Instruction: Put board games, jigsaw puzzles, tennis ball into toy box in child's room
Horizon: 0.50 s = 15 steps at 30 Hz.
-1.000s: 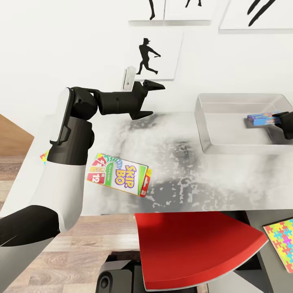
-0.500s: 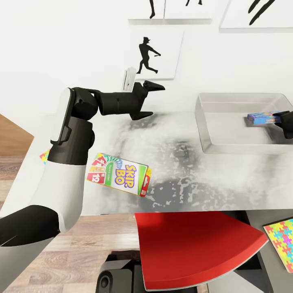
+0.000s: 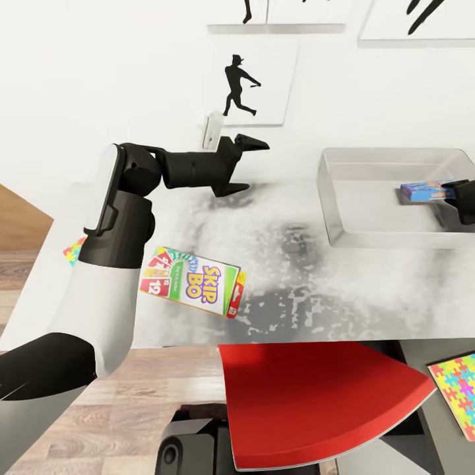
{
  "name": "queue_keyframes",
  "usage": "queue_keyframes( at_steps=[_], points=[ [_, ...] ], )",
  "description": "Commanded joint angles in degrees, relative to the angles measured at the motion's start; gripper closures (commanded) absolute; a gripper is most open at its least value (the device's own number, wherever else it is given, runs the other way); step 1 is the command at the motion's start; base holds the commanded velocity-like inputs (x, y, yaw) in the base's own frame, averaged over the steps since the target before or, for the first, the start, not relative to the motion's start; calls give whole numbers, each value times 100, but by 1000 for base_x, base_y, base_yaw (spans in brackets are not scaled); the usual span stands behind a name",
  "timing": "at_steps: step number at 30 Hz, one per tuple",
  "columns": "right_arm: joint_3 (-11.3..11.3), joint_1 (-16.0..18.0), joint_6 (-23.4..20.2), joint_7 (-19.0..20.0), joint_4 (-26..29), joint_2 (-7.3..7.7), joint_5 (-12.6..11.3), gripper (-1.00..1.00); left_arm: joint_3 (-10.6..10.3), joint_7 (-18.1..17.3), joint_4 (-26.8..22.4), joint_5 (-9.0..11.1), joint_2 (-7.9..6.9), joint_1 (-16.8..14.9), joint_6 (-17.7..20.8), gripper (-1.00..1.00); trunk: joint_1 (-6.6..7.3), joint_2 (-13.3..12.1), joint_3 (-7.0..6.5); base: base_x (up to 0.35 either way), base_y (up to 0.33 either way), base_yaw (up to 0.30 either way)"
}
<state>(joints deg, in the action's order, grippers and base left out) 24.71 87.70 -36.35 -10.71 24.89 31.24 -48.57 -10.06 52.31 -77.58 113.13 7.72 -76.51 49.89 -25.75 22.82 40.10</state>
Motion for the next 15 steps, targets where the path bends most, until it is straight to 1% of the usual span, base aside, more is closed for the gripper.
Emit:
queue_keyframes(
  at_steps=[1,7,8,15],
  points=[
    [21,4,-21,-50,7,-2,-66,100,0,60,-2,51,2,-5,3,-100,-3,9,8,0,0,0],
    [17,2,-21,-46,2,-10,-79,100,-18,60,-1,50,2,1,-1,-100,-3,9,10,0,0,0],
    [17,2,-21,-46,0,-10,-80,-100,-19,60,0,49,2,2,-2,-100,-3,9,10,0,0,0],
    [17,2,-21,-48,-8,-10,-82,-100,-22,60,1,47,1,4,-3,-100,-3,9,10,0,0,0]
  ],
)
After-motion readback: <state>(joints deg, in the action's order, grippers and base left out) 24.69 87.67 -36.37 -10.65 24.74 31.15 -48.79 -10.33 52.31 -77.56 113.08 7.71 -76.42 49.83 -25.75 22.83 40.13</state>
